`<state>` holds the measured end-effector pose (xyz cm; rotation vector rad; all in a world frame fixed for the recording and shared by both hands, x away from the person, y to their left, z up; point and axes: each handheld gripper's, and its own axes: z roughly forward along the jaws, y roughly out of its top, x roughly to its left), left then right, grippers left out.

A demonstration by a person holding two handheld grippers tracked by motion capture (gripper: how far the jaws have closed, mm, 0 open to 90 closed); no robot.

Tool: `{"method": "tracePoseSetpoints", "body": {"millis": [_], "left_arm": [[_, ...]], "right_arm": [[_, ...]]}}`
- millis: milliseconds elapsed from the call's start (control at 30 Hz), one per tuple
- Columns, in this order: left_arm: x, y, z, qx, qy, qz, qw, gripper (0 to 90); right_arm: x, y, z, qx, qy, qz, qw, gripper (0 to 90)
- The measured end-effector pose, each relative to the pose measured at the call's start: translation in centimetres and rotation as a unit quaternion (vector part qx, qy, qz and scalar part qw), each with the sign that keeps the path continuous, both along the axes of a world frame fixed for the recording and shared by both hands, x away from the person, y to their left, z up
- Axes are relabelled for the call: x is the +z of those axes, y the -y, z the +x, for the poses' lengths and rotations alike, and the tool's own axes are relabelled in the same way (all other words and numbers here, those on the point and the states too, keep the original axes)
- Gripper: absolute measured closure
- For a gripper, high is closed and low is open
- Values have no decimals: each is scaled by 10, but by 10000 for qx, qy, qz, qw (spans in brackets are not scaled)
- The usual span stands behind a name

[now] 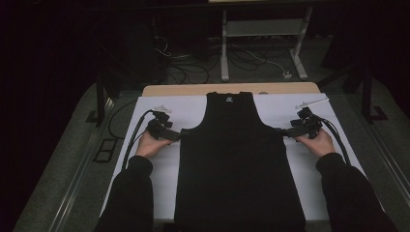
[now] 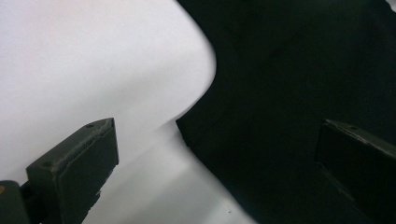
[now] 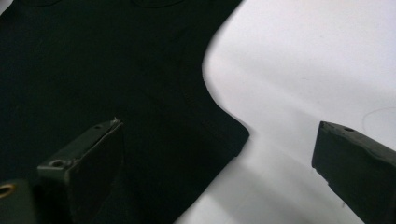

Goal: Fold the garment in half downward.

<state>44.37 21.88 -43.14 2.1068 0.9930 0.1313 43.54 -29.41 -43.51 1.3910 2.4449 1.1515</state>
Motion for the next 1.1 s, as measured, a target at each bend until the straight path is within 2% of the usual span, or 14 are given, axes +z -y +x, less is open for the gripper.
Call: {"method": "tracePoseSetpoints", "body": {"millis": [133, 233, 267, 300, 400, 433, 667, 700, 733, 800, 833, 900, 967, 1100], "left_arm": [[-4, 3, 1, -31, -78, 82, 9999, 0], [-5, 4, 1, -57, -102, 141, 9998, 10], [-5, 5, 0, -51, -86, 195, 9998, 79], [-5, 6, -1, -41, -68, 270, 9996, 79], [-6, 10, -2, -53, -18, 477, 9988, 212], [-6, 11, -2, -57, -2, 511, 9987, 212], [-8, 10, -1, -30, -79, 473, 9988, 390], [-9, 10, -1, -29, -73, 469, 9989, 390], [-9, 11, -1, -9, -52, 457, 9989, 436], [-9, 11, 0, -2, 9, 512, 9987, 474], [-9, 11, 0, 11, 10, 481, 9988, 529], [-10, 13, 0, 46, 30, 505, 9987, 548], [-11, 13, 1, 98, 31, 467, 9989, 580], [-12, 13, 1, 204, 66, 496, 9985, 697]], "right_arm": [[-1, -2, 0, 33, -12, -9, 10000, 57], [-2, -3, 1, 94, -9, -26, 10000, 133], [-3, -4, 1, 84, -46, -86, 9999, 140], [-3, -4, 1, 84, -46, -86, 9999, 140], [-7, -5, 2, 36, -97, -204, 9997, 201], [-7, -5, 2, 36, -97, -204, 9997, 201], [-9, -9, 3, -39, -82, -259, 9996, 399], [-9, -9, 3, -39, -82, -259, 9996, 399], [-10, -11, 3, -77, -55, -300, 9995, 474], [-10, -12, 3, -143, -35, -369, 9992, 499], [-11, -13, 3, -203, -16, -436, 9988, 557], [-11, -13, 3, -215, 18, -466, 9987, 572], [-11, -13, 3, -195, -7, -430, 9989, 635], [-12, -15, 2, -167, 43, -473, 9987, 726]]}}
